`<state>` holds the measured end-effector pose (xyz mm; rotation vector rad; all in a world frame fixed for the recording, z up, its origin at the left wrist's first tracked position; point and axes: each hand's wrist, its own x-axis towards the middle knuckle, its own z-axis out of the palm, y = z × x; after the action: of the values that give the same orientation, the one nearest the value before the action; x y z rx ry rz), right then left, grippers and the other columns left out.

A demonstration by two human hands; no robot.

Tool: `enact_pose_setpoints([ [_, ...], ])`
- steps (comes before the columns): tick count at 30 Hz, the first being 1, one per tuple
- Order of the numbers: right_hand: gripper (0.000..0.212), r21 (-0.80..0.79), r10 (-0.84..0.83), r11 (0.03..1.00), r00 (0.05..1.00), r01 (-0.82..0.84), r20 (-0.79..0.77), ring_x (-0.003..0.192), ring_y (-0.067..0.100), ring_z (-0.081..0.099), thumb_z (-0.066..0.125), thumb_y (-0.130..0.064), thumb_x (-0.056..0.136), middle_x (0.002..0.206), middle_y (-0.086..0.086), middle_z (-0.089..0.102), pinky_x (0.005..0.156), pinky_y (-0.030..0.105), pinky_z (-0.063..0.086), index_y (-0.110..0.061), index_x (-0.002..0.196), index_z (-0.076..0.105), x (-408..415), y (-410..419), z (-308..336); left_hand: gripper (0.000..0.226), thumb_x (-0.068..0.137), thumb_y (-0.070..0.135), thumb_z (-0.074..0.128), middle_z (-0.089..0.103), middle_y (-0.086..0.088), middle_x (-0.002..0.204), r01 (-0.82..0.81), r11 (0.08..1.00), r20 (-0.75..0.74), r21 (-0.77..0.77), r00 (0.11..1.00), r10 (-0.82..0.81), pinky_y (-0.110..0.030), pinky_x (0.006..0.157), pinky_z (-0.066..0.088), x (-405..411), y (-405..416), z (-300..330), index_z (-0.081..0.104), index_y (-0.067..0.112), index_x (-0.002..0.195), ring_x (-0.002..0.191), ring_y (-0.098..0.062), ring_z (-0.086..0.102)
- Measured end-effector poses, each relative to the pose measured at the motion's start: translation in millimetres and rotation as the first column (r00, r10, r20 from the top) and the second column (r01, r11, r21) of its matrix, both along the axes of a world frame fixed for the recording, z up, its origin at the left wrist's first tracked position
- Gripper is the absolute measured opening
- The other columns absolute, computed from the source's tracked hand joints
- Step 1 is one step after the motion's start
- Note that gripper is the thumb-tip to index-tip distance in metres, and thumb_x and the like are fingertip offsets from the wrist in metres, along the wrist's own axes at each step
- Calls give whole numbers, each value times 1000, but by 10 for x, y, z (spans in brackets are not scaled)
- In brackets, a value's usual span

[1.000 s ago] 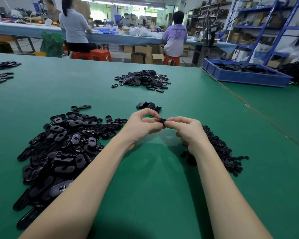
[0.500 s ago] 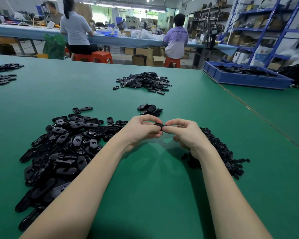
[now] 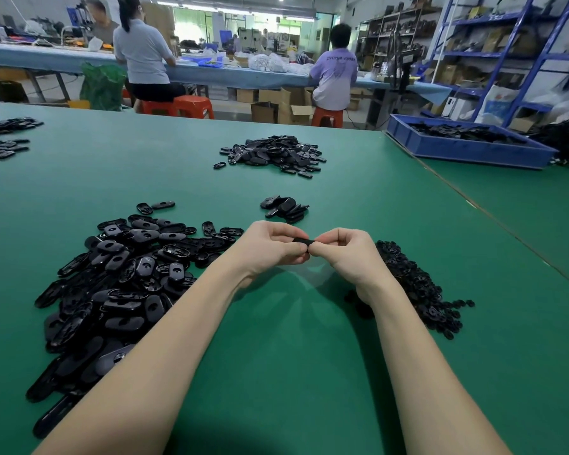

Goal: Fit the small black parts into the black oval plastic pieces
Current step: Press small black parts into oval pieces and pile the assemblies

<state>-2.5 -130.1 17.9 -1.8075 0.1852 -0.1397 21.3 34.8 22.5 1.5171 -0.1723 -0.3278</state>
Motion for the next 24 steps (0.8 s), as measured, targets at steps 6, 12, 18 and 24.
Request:
enact_pose_setpoints([
  [6, 14, -26, -26, 999, 999, 26, 22, 56, 5, 52, 84, -16, 75, 61, -9, 64, 60, 22, 39, -16, 75, 70, 24, -3, -32, 13, 88, -9, 68, 74, -15, 82, -33, 998, 35, 50, 999, 31, -18, 70, 58, -20, -38, 12, 69, -1, 99, 66, -14, 71],
  [12, 19, 7, -28, 1000, 999, 27, 34, 56, 6, 52, 87, -19, 70, 59, -11, 63, 58, 20, 40, -14, 77, 69, 13, 21, -43, 12, 90, -7, 67, 74, -11, 78, -26, 997, 57, 74, 998, 22, -17, 70, 57, -25, -47, 17, 68, 0, 99, 64, -11, 70],
  [18, 16, 66, 37, 997, 999, -37, 14, 46, -2, 46, 83, -12, 77, 55, -14, 59, 53, 15, 35, -15, 78, 67, 6, -30, -21, 16, 90, -4, 69, 74, -15, 84, 10, 998, 103, 61, 995, -16, -25, 80, 59, -12, 3, 14, 68, -3, 106, 71, -17, 71],
  [24, 12, 74, -12, 997, 999, 9, 40, 46, -2, 49, 83, -18, 80, 59, -13, 60, 51, 15, 37, -21, 83, 71, 23, -46, -30, 21, 84, 11, 74, 72, 23, 81, -189, 849, 474, 494, 877, -81, -7, 62, 44, 21, 43, -3, 73, 29, 94, 69, -2, 69],
])
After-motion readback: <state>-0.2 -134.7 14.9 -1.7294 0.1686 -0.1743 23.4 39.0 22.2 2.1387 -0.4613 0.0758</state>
